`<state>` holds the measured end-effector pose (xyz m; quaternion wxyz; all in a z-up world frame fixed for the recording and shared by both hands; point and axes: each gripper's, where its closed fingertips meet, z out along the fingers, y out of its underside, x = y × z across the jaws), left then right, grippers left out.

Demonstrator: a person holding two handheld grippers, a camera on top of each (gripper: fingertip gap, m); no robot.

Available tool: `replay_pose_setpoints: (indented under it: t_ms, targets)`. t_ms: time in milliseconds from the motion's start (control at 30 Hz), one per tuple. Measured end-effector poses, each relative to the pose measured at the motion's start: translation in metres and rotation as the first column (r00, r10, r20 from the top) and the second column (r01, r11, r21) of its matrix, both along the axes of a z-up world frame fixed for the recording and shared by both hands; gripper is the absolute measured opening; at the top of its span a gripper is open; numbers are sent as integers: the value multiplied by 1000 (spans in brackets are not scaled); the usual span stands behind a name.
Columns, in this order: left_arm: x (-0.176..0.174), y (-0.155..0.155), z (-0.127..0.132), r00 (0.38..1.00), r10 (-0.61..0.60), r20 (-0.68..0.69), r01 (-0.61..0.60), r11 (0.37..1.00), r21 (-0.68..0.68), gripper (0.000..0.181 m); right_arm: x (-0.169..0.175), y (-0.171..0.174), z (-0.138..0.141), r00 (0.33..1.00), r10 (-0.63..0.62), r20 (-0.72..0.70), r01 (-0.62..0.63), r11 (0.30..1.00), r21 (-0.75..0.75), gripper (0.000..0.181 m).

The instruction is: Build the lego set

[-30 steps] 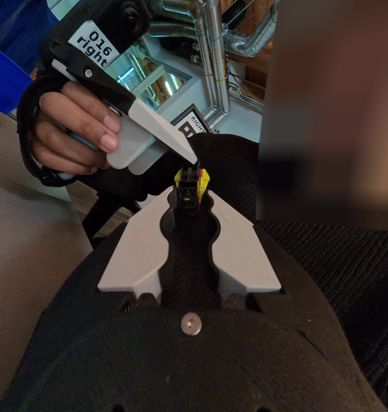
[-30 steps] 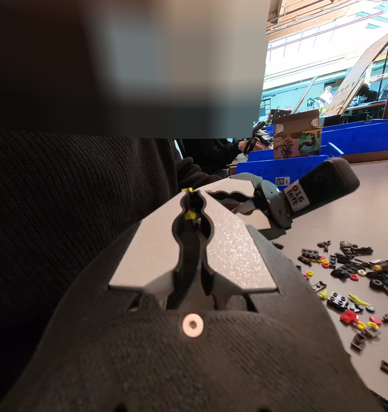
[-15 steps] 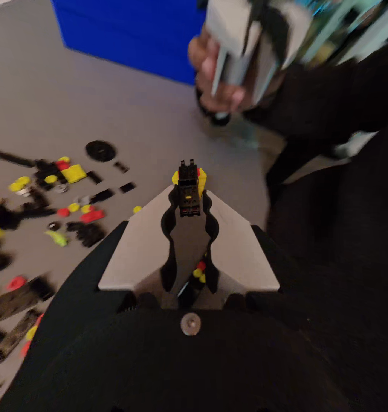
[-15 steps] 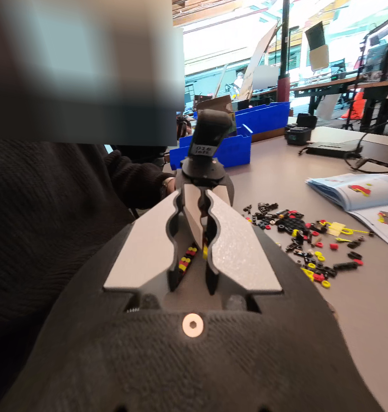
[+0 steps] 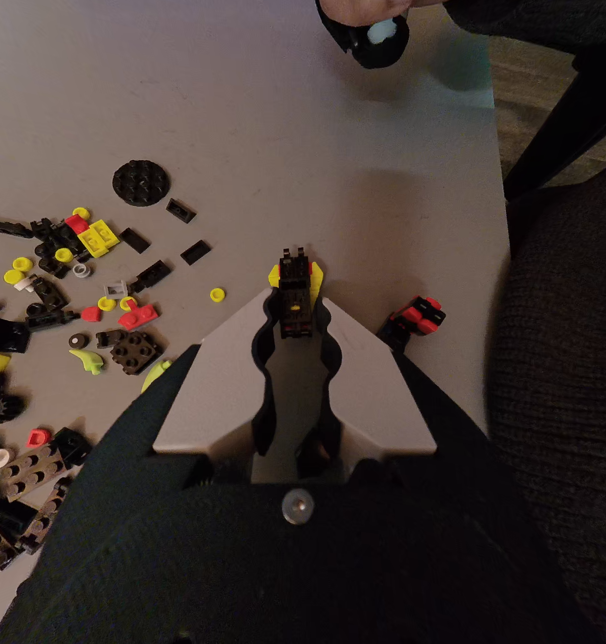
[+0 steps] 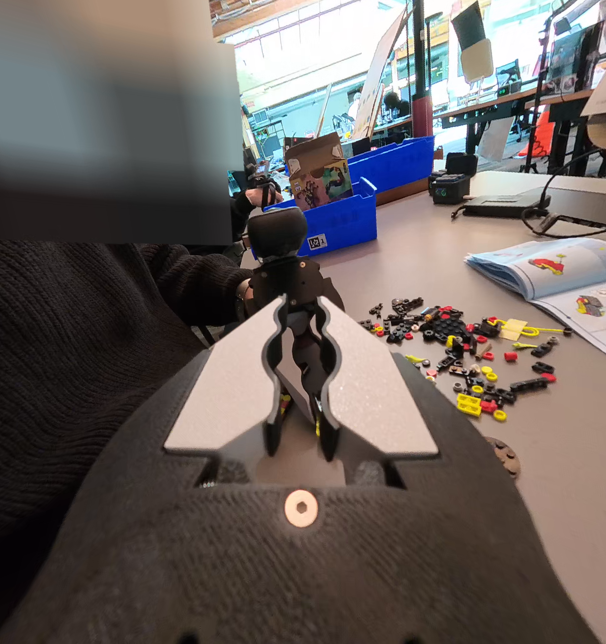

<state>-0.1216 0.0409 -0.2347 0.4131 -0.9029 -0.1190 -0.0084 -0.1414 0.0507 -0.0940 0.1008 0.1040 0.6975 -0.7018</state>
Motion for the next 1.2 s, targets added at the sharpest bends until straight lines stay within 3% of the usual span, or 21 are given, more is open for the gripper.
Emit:
replay_pose_setpoints:
  t_ms: [33,400,600,767,933,1033,1200]
  targets:
    - [0,0,0,1000,2,4,-2,1000,0,18,0,0,-1,1000,-2,0,2,1000,6,13]
    - [0,-1,3,1000,-1,25,1,1000,18,21,-2,-2,-7,1000,-12,-10,12,999,45,12]
    - [-13,-12,23,998,36,46,-41,993,114,23,-7,2,-6,999,-38,-3,38,999,36,12]
    - [-62,-62,44,973,229,27,-230,951,205,24,-13,4,-9,996,-85,-41,88,994,66,15]
    - [-123,-135,47,825,560,-76,-539,820,194,17,-24,6,-19,982,-167,-85,179,972,154,22]
    - [-132,-148,52,772,635,-16,-615,753,236,17,-21,6,-28,980,-148,-137,175,960,217,0]
    - [-138,-155,51,733,680,-18,-659,716,233,22,-35,9,-40,929,-222,-297,312,902,300,0]
